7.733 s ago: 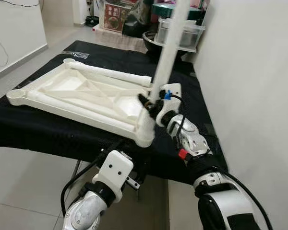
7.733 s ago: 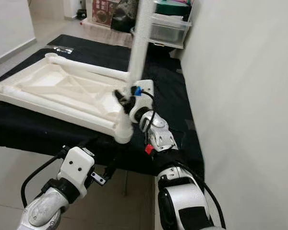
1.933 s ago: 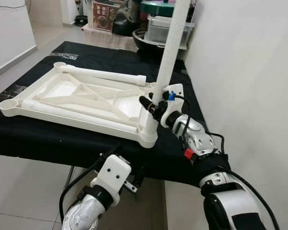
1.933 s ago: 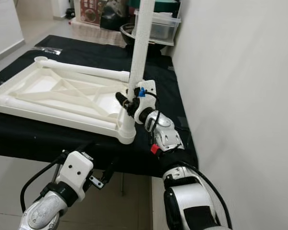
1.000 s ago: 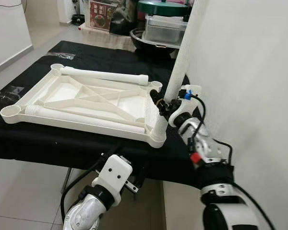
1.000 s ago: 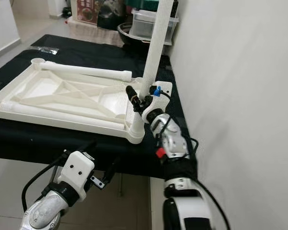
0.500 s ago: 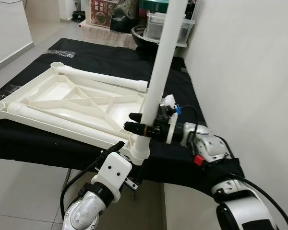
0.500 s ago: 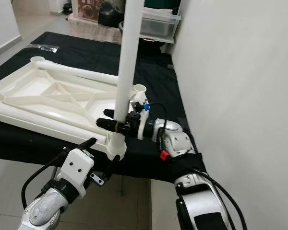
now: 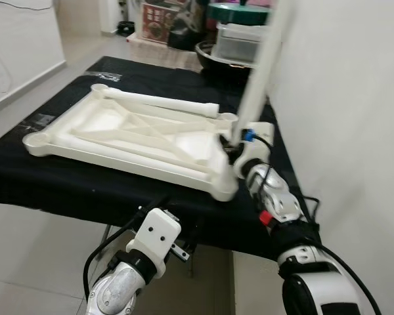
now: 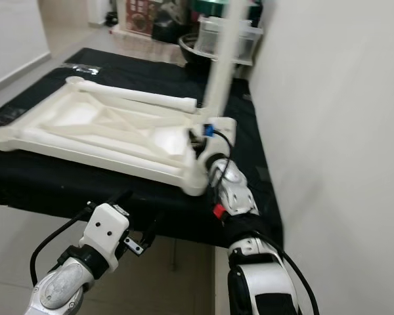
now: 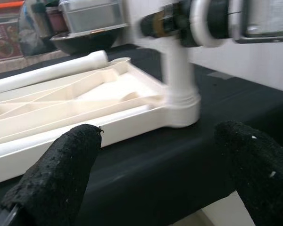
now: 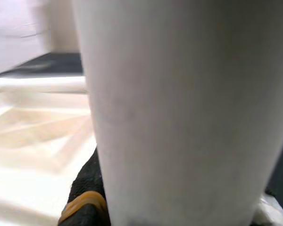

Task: Building children table

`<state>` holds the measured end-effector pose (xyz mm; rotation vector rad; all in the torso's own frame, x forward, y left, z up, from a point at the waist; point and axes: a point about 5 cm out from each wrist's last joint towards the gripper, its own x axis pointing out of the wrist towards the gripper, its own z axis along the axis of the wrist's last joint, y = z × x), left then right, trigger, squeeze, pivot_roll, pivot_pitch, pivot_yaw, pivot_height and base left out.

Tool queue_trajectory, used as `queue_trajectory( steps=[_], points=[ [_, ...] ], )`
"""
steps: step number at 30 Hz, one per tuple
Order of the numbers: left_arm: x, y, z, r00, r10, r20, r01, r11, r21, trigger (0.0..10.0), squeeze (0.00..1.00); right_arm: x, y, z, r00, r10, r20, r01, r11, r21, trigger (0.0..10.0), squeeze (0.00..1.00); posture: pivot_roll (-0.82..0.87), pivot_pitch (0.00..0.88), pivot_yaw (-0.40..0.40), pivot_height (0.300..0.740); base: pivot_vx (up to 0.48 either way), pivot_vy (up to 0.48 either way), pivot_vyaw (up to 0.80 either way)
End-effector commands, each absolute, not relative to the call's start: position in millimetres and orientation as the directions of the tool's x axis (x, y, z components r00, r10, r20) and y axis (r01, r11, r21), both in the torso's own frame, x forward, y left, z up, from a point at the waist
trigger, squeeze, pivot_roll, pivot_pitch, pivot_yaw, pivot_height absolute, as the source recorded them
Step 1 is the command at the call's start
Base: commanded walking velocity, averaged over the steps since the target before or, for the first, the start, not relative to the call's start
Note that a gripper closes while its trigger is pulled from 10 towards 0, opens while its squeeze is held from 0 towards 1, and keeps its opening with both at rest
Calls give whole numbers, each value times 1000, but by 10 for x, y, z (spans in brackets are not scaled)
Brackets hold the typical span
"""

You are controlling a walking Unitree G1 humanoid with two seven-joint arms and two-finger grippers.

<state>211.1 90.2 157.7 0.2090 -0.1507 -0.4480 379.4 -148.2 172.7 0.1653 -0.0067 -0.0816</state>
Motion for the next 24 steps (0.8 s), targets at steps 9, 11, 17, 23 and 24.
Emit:
queue_trajectory(
  steps=[9,11,17,23,24],
  points=[
    [2110,890,1537,887,-455,73,428,872,238,10000,0,3636,-1273,1483,962,-233,-144,266,920,288,10000,0,111,71,-155,740,0,0,0],
    [2105,899,1527,890,-451,71,425,875,231,10000,0,3666,-1179,1567,980,-175,-92,195,931,307,10000,1000,108,69,-157,740,0,0,0],
    [2099,900,1539,883,-463,74,431,863,264,10000,0,3815,-1207,2029,984,68,165,-115,947,300,10000,0,100,61,-152,740,0,0,0],
    [2081,846,1543,874,-479,78,445,855,265,10000,0,3846,-1289,2091,918,361,164,-391,893,222,10000,0,98,51,-152,740,0,0,0],
    [2076,841,1535,875,-478,76,446,858,256,10000,0,3817,-1279,2096,858,489,156,-513,831,214,10000,0,97,49,-155,740,0,0,0]
  ],
)
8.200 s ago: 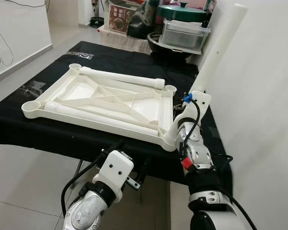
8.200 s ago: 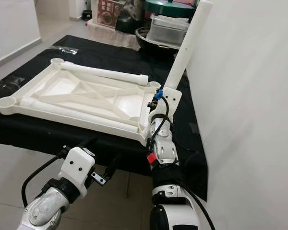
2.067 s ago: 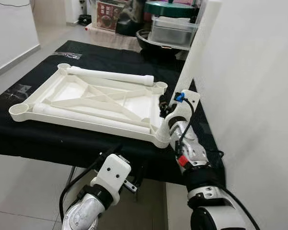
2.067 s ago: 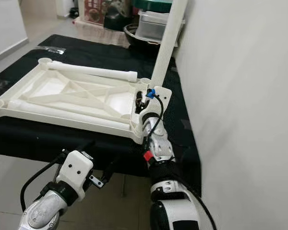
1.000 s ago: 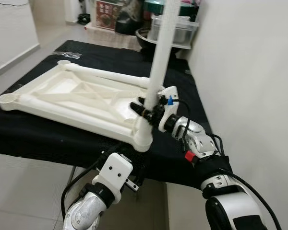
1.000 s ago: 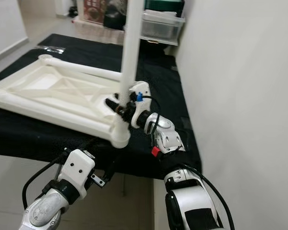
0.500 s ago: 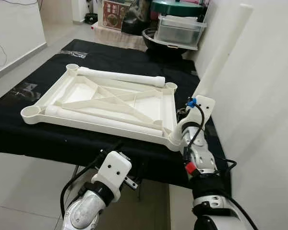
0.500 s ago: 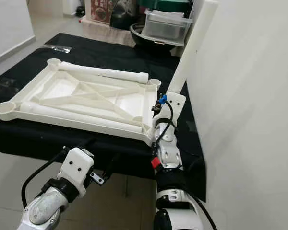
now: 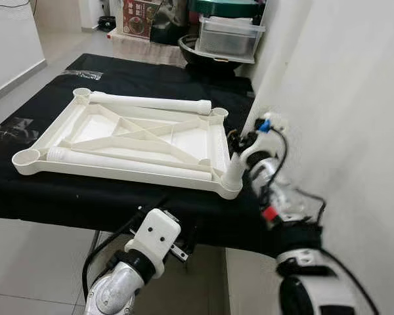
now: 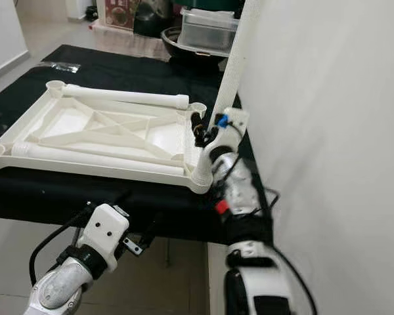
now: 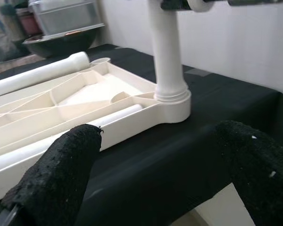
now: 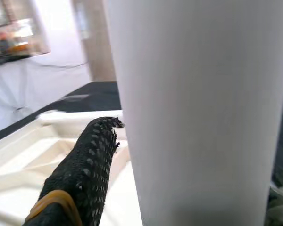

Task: Building children table

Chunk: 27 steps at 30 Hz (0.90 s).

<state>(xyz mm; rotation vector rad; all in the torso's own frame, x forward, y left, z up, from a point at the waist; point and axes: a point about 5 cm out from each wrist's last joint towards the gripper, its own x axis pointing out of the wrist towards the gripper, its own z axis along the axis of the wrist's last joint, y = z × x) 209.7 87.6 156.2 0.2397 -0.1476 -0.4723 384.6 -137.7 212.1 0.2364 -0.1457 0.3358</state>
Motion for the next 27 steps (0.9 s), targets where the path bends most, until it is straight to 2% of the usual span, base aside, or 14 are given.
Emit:
queue_trajectory(
  steps=[1,2,3,5,8,9,11,13,14,15,19,22,24,27],
  points=[
    [2071,839,1525,876,-477,74,447,859,252,10000,0,3756,-1247,2096,768,624,145,-640,742,199,10000,0,98,47,-155,740,0,0,0],
    [2071,839,1525,876,-477,74,447,859,252,10000,0,3756,-1247,2096,768,624,145,-640,742,199,10000,0,98,47,-155,740,0,0,0],
    [2067,840,1521,876,-476,72,446,860,249,10000,0,3711,-1226,2092,695,706,135,-717,671,189,10000,0,100,46,-157,740,0,0,0],
    [2067,840,1521,876,-476,72,446,860,249,10000,0,3711,-1226,2092,695,706,135,-717,671,189,10000,0,100,46,-157,740,0,0,0],
    [2060,851,1504,881,-468,67,441,864,242,10000,0,3505,-1093,2028,380,923,64,-917,367,155,10000,0,109,27,-160,740,0,0,0],
    [2060,851,1504,881,-468,67,441,864,242,10000,0,3505,-1093,2028,380,923,64,-917,367,155,10000,0,109,27,-160,740,0,0,0],
    [2051,851,1500,883,-465,66,439,866,239,10000,0,3416,-1016,1981,229,973,22,-964,224,144,10000,0,111,23,-163,740,0,0,0],
    [2044,846,1498,882,-467,67,439,865,243,10000,0,3419,-970,1968,205,979,14,-972,202,119,10000,0,115,20,-165,740,0,0,0],
    [2039,842,1497,881,-468,67,440,864,244,10000,0,3450,-936,1967,216,976,15,-970,213,116,3843,0,115,19,-165,740,0,0,0],
    [2036,840,1497,881,-468,67,440,864,244,10000,0,3505,-900,1980,263,965,23,-962,260,88,0,0,116,17,-169,740,0,0,0],
    [2033,839,1492,883,-464,67,437,867,240,10000,0,3616,-861,2012,385,922,41,-922,382,61,0,0,114,11,-170,740,0,0,0],
    [2035,835,1482,882,-466,67,438,866,241,10000,0,3774,-932,2028,625,779,56,-780,622,68,0,0,106,3,-165,740,0,0,0],
    [2036,834,1479,882,-467,67,439,865,242,10000,0,3795,-962,2030,664,746,60,-748,660,74,0,0,106,3,-165,740,0,0,0],
    [2036,826,1461,879,-472,63,443,860,251,10000,0,3863,-1141,1958,838,543,46,-544,830,124,0,0,103,0,-163,740,0,0,0]
  ],
)
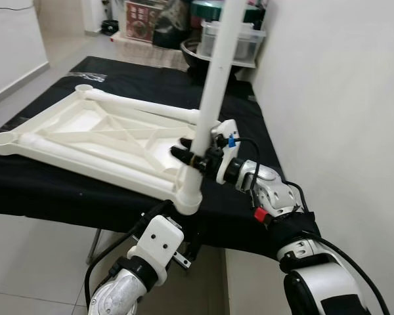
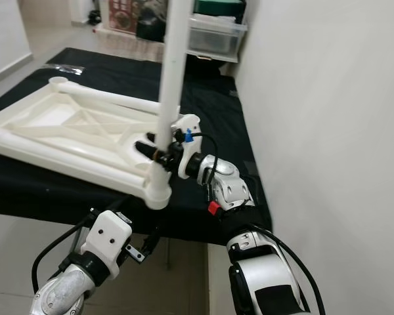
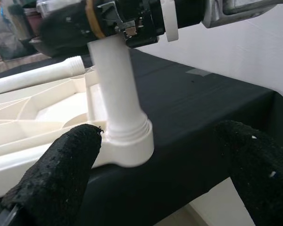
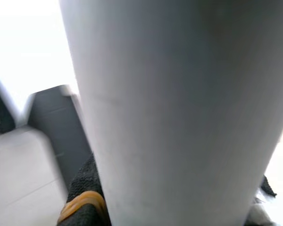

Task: Building children table

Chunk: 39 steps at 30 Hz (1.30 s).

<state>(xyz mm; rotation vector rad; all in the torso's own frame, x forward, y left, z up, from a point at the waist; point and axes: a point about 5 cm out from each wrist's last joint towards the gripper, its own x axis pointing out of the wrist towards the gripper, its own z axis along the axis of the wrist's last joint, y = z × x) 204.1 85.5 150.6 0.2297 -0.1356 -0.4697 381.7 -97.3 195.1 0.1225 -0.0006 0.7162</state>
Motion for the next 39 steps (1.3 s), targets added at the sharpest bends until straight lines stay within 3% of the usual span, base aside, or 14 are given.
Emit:
queue_trajectory(
  steps=[1,2,7,17,18,19,20,24,25,26,27,33,34,39],
  points=[
    [2036,825,1456,879,-474,61,445,858,256,10000,0,3877,-1212,1924,890,454,36,-454,881,129,0,0,102,0,-163,740,0,0,0],
    [2036,825,1456,879,-474,61,445,858,256,10000,0,3877,-1212,1924,890,454,36,-454,881,129,0,0,102,0,-163,740,0,0,0],
    [2033,825,1448,879,-474,60,447,859,249,10000,0,3830,-1611,1747,993,-115,-40,120,979,166,0,0,101,4,-156,740,0,0,0],
    [2036,816,1463,876,-478,64,449,857,254,10000,0,3695,-1449,1631,939,-312,-147,340,909,241,0,0,108,11,-156,740,0,0,0],
    [2039,818,1467,877,-476,65,447,858,253,10000,0,3725,-1385,1659,953,-272,-136,299,916,267,10000,0,105,17,-158,740,0,0,0],
    [2042,820,1469,878,-475,65,446,859,253,10000,0,3745,-1346,1681,960,-250,-127,277,918,283,10000,0,105,17,-158,740,0,0,0],
    [2045,823,1467,878,-474,65,445,859,253,10000,0,3767,-1305,1743,975,-205,-83,220,930,294,10000,1000,101,20,-160,740,0,0,0],
    [2046,826,1460,878,-474,63,445,859,253,10000,0,3795,-1264,1839,990,-138,-10,134,937,322,10000,1000,101,20,-160,740,0,0,0],
    [2047,822,1458,878,-475,64,446,859,251,10000,0,3823,-1266,1906,996,-84,31,67,929,363,10000,827,94,26,-164,740,0,0,0],
    [2047,822,1458,878,-475,64,446,859,251,10000,0,3823,-1266,1906,996,-84,31,67,929,363,10000,827,94,26,-164,740,0,0,0],
    [2048,817,1459,877,-476,64,448,859,250,10000,0,3850,-1311,1987,996,-35,87,-2,920,391,10000,0,96,29,-163,740,0,0,0],
    [2052,809,1463,876,-478,67,449,858,249,10000,0,3842,-1358,2148,945,240,222,-311,871,381,10000,0,93,33,-165,740,0,0,0],
    [2057,809,1467,876,-478,69,449,859,248,10000,0,3778,-1320,2163,834,494,247,-551,768,326,10000,0,92,33,-163,740,0,0,0],
    [2055,806,1469,874,-480,70,450,857,252,10000,0,3672,-1268,2133,678,703,213,-733,624,272,10000,0,92,34,-165,740,0,0,0]
  ],
)
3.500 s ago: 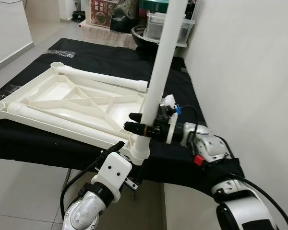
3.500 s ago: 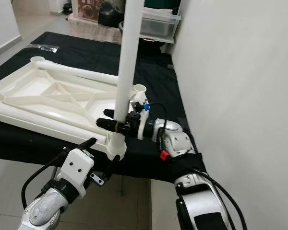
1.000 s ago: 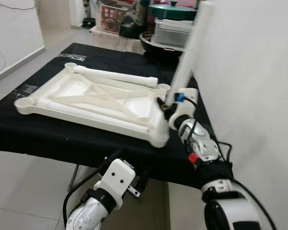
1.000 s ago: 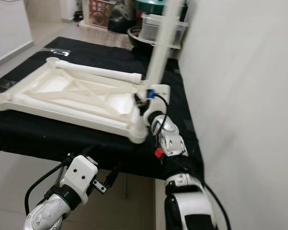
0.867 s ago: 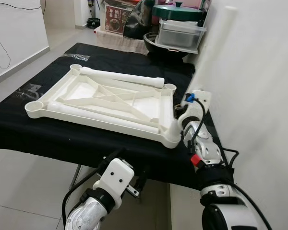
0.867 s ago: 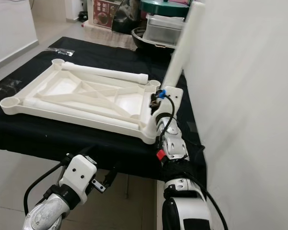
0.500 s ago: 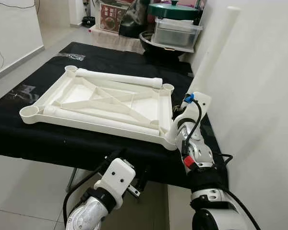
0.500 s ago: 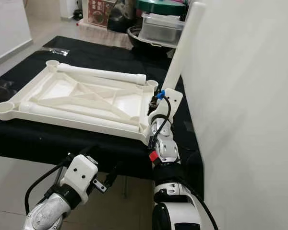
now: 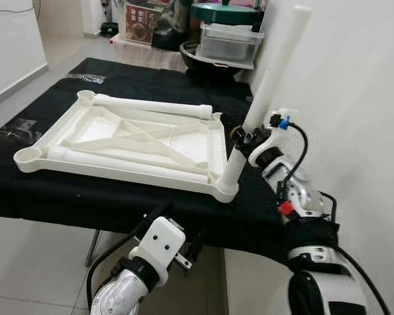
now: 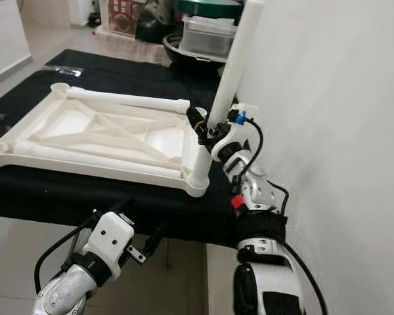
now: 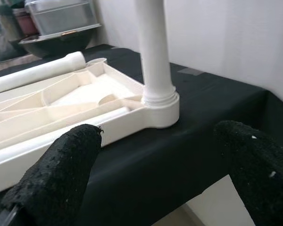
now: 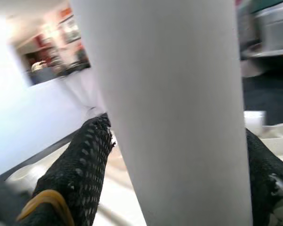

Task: Building children table

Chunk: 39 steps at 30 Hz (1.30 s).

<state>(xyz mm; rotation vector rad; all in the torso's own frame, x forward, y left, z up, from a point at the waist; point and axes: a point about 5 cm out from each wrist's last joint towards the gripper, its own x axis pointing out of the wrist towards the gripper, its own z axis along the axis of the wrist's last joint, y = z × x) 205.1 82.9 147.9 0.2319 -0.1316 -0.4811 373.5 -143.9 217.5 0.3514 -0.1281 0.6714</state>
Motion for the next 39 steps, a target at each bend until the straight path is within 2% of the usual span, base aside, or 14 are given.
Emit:
queue_trajectory(
  steps=[1,4,7,11,12,17,22,24,31,34,36,37,38,39],
  points=[
    [2054,802,1473,874,-481,71,451,857,249,10000,0,3611,-1238,2121,590,784,193,-802,542,251,10000,0,97,35,-165,740,0,0,0],
    [2053,801,1481,874,-480,75,450,859,244,10000,0,3556,-1188,2100,496,854,160,-860,457,228,10000,0,99,37,-165,740,0,0,0],
    [2048,806,1485,875,-479,75,449,859,246,10000,0,3430,-1036,2056,276,956,97,-951,257,174,10000,0,105,38,-168,740,0,0,0],
    [2047,812,1484,876,-477,74,448,859,247,10000,0,3408,-963,2057,206,973,100,-969,189,158,10000,0,105,37,-167,740,0,0,0],
    [2045,817,1480,876,-477,72,447,859,250,10000,0,3480,-930,2069,276,955,112,-954,258,154,0,0,104,39,-169,740,0,0,0],
    [2045,825,1470,877,-475,70,446,860,249,10000,0,3723,-925,2054,590,801,104,-805,572,156,0,0,100,34,-164,740,0,0,0],
    [2046,821,1461,877,-476,68,448,859,248,10000,0,3808,-1017,1981,749,660,63,-661,736,147,0,0,96,30,-165,740,0,0,0],
    [2047,816,1453,876,-477,66,449,858,249,10000,0,3876,-1269,1846,936,353,-2,-348,923,163,0,0,97,30,-166,740,0,0,0],
    [2048,817,1450,877,-477,66,448,859,250,10000,0,3845,-1568,1740,998,-19,-52,28,983,179,0,0,97,28,-167,740,0,0,0],
    [2046,825,1452,878,-474,68,444,859,253,10000,0,3682,-1655,1683,935,-340,-102,355,906,231,0,0,101,7,-166,740,0,0,0],
    [2044,828,1451,878,-474,68,444,859,254,10000,0,3672,-1609,1690,932,-347,-107,363,899,243,0,0,101,7,-166,740,0,0,0],
    [2040,826,1448,878,-474,67,444,859,254,10000,0,3701,-1492,1742,957,-280,-75,290,921,261,10000,0,102,1,-167,740,0,0,0],
    [2039,824,1446,878,-475,66,445,859,254,10000,0,3721,-1414,1777,970,-236,-51,241,932,271,10000,0,102,1,-167,740,0,0,0],
    [2035,817,1439,876,-477,64,448,857,256,10000,0,3733,-1339,1814,983,-185,-14,181,941,285,10000,220,105,0,-169,740,0,0,0]
  ],
)
